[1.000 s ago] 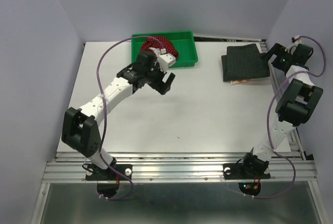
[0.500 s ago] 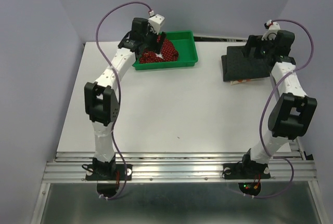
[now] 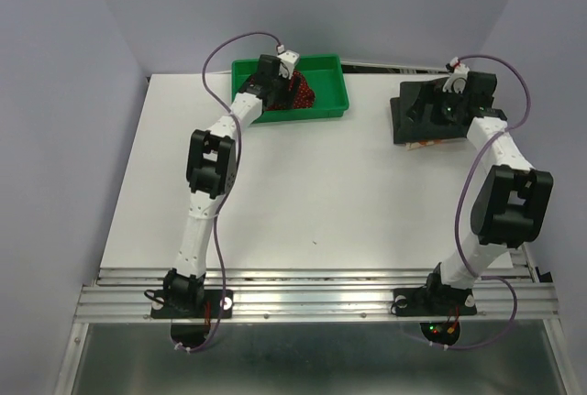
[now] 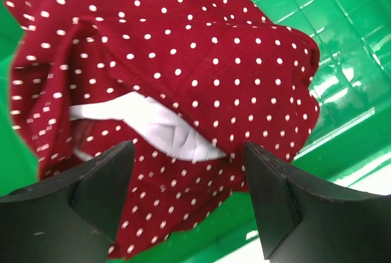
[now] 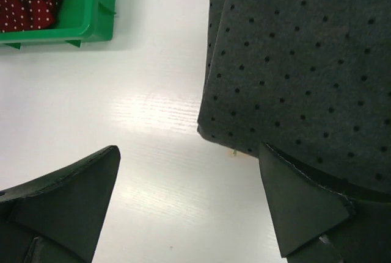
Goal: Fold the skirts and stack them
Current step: Grab the skirt from the pile, then move the skirt to the center of the board
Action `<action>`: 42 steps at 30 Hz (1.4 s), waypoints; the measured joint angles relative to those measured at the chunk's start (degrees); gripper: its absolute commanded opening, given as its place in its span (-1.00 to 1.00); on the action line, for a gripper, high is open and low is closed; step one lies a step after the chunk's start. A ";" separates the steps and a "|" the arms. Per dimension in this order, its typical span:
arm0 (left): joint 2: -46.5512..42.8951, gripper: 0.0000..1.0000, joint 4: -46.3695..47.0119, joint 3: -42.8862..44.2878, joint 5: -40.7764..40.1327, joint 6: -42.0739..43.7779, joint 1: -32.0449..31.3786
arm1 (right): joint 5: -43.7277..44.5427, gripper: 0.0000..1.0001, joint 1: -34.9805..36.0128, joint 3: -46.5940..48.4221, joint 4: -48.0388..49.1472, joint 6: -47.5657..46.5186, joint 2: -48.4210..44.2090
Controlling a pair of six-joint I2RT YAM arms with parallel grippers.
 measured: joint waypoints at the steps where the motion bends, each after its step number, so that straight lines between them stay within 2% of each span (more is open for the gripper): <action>1: 1.07 0.59 0.52 0.76 0.02 -0.63 0.00 | -0.11 1.00 0.13 -0.74 -0.22 0.31 -0.35; 4: 3.45 0.33 1.90 3.17 0.35 -2.05 0.00 | -0.15 1.00 0.17 -2.62 -1.03 0.85 -1.62; 5: 3.93 0.08 2.80 3.58 0.70 -2.73 0.00 | -0.13 1.00 0.17 -3.04 -1.25 0.87 -2.16; 7: 4.28 -0.25 3.56 3.61 1.42 -3.96 0.02 | -0.11 1.00 0.17 -3.17 -1.53 0.98 -2.97; 9: 4.28 -0.31 4.85 3.61 2.60 -4.92 0.04 | -0.11 1.00 0.17 -3.17 -1.66 1.01 -3.98; 10: 4.28 -0.45 5.95 3.61 3.23 -5.42 0.04 | -0.09 1.00 0.17 -3.17 -1.84 1.03 -4.61; 11: 4.28 -0.77 7.15 3.61 3.98 -6.03 0.04 | -0.09 1.00 0.17 -3.17 -1.95 1.05 -5.09; 13: 4.28 -1.00 8.70 3.61 5.05 -6.80 0.04 | -0.07 1.00 0.17 -3.17 -2.08 1.16 -5.92; 19: 3.34 -1.00 9.75 3.52 7.13 -7.80 0.11 | -0.09 1.00 0.17 -4.02 -2.23 1.57 -8.07; 23: -1.09 -1.00 7.89 3.04 8.70 -7.30 0.15 | -0.94 1.00 0.17 -4.11 -2.29 1.81 -8.57; 35: -27.85 -1.00 2.29 6.03 10.27 -2.54 0.13 | -7.61 1.00 0.17 -3.37 -2.29 2.95 -8.94; 42: -38.45 -1.00 -0.79 6.05 10.03 0.39 -3.19 | -10.25 1.00 0.17 0.85 -2.38 3.41 -9.03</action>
